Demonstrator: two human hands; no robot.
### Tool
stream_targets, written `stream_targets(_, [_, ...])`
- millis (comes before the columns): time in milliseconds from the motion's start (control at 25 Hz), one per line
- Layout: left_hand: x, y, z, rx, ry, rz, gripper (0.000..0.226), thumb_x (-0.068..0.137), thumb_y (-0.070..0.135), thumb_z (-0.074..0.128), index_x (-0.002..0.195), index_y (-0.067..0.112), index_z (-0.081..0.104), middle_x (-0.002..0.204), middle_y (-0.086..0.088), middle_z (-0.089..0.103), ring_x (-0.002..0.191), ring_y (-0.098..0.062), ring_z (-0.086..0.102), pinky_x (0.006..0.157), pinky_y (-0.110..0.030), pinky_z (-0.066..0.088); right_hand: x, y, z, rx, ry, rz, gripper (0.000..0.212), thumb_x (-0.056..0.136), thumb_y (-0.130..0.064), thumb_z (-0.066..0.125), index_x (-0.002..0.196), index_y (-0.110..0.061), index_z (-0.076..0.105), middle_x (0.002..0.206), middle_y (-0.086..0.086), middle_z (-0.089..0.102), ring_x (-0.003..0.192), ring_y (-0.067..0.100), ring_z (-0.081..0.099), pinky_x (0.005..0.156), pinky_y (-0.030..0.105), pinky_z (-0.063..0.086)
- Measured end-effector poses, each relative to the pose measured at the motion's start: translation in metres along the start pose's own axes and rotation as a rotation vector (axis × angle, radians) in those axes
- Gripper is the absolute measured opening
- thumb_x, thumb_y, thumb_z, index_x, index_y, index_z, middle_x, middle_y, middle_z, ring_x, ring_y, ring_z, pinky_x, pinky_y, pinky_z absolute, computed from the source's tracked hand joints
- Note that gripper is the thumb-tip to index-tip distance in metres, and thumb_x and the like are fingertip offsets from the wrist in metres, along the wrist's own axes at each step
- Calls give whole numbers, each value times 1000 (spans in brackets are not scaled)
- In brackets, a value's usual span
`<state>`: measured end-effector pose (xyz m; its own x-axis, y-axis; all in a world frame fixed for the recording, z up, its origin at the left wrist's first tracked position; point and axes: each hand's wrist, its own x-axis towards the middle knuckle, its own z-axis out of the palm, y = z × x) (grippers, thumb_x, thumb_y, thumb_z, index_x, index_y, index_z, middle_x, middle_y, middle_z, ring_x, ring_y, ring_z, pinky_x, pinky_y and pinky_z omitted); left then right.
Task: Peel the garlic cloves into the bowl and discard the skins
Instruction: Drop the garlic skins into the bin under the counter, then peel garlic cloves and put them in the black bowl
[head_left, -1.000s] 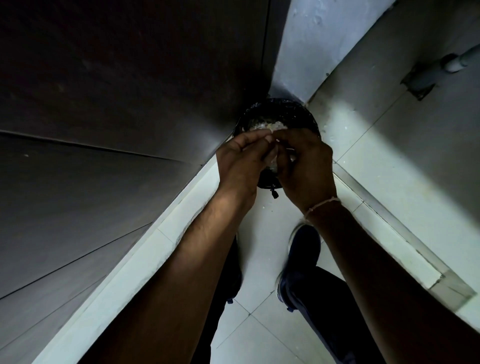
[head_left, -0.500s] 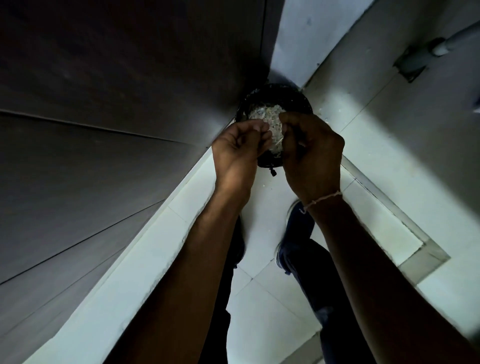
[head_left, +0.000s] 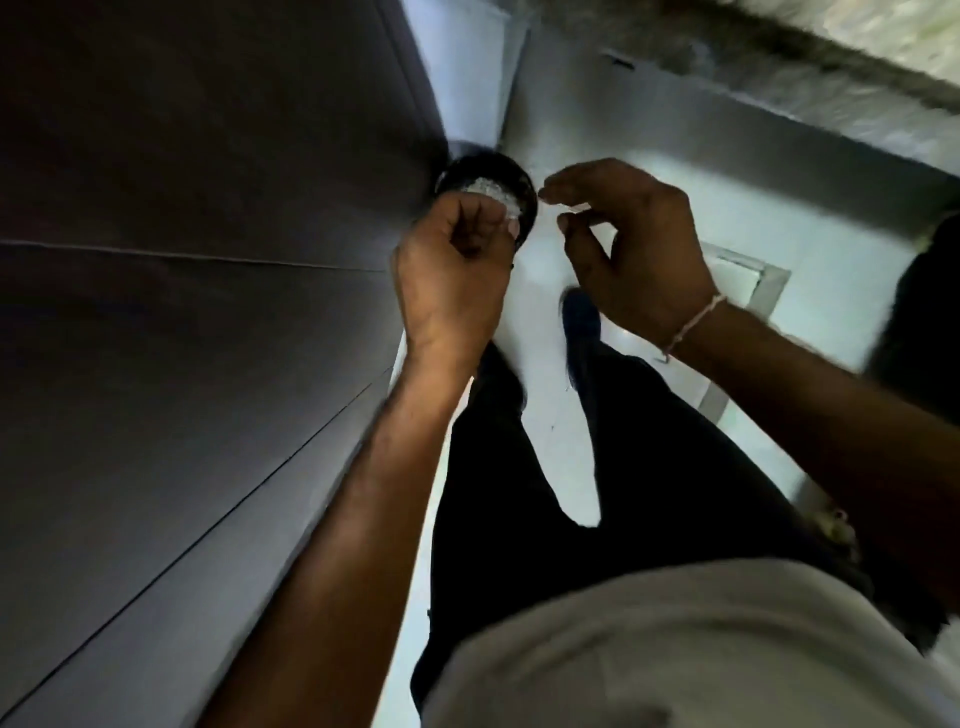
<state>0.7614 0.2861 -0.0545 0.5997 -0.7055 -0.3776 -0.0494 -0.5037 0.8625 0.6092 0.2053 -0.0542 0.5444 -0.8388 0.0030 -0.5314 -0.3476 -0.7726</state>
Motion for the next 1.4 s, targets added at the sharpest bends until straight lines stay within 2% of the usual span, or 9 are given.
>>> stream_targets(120, [-34, 46, -12, 37, -106, 53, 13, 88, 4, 80, 98, 11, 76, 87, 3, 76, 77, -4, 70, 85, -31, 62, -29, -38, -48, -47, 111, -32, 25, 96, -9, 59, 117, -5, 72, 118, 10, 70, 110, 29, 67, 90, 48, 56])
stream_targets(240, [-63, 86, -3, 63, -229, 170, 19, 88, 1, 80, 103, 10, 74, 94, 0, 76, 77, -5, 67, 81, -31, 61, -58, -58, -89, -86, 262, 24, 27, 96, -9, 62, 121, -7, 71, 123, 10, 69, 115, 31, 65, 92, 50, 55])
stream_targets(360, [-79, 121, 21, 85, -354, 335, 25, 88, 3, 79, 110, 13, 71, 100, -2, 74, 83, -17, 67, 80, -32, 60, -82, -64, -120, -115, 419, 63, 29, 95, -9, 65, 124, -9, 70, 125, 8, 69, 114, 29, 66, 91, 49, 56])
stream_targets(600, [-131, 196, 127, 283, -635, 821, 41, 88, 19, 79, 128, 19, 67, 122, 8, 70, 110, -5, 66, 95, -28, 57, -164, -32, -220, -252, 772, 196, 36, 92, -7, 70, 128, -6, 68, 129, 8, 69, 119, 28, 64, 97, 46, 54])
stream_targets(680, [-159, 214, 170, 322, -726, 942, 45, 89, 19, 79, 133, 18, 66, 127, 7, 69, 114, -7, 65, 97, -28, 55, -197, -15, -253, -309, 862, 243, 38, 93, -7, 71, 131, -4, 66, 132, 9, 68, 122, 29, 64, 101, 46, 52])
stream_targets(760, [-186, 224, 209, 335, -801, 1031, 48, 89, 18, 78, 135, 17, 65, 129, 4, 68, 117, -13, 65, 100, -36, 55, -226, 1, -279, -351, 918, 283, 40, 93, -8, 71, 133, -3, 64, 134, 11, 67, 124, 31, 63, 105, 48, 50])
stream_targets(960, [-260, 237, 304, 309, -936, 1172, 50, 85, 17, 78, 134, 18, 65, 128, 5, 68, 118, -15, 64, 100, -40, 55, -301, 35, -340, -446, 1051, 461, 41, 94, -12, 66, 134, -5, 64, 134, 10, 66, 123, 29, 61, 106, 36, 46])
stream_targets(1120, [-297, 240, 358, 300, -1092, 1243, 51, 84, 15, 79, 132, 22, 65, 124, 7, 68, 114, -13, 65, 99, -37, 55, -348, 51, -363, -390, 1205, 527, 47, 89, -6, 69, 135, -6, 64, 134, 9, 66, 125, 29, 61, 106, 45, 49])
stream_targets(1400, [-333, 252, 473, 382, -1315, 1358, 39, 92, 22, 70, 130, 19, 67, 126, 5, 67, 119, -19, 57, 100, -41, 50, -381, 107, -409, -400, 1319, 793, 47, 89, -9, 69, 135, -8, 63, 133, 8, 66, 122, 28, 61, 104, 35, 47])
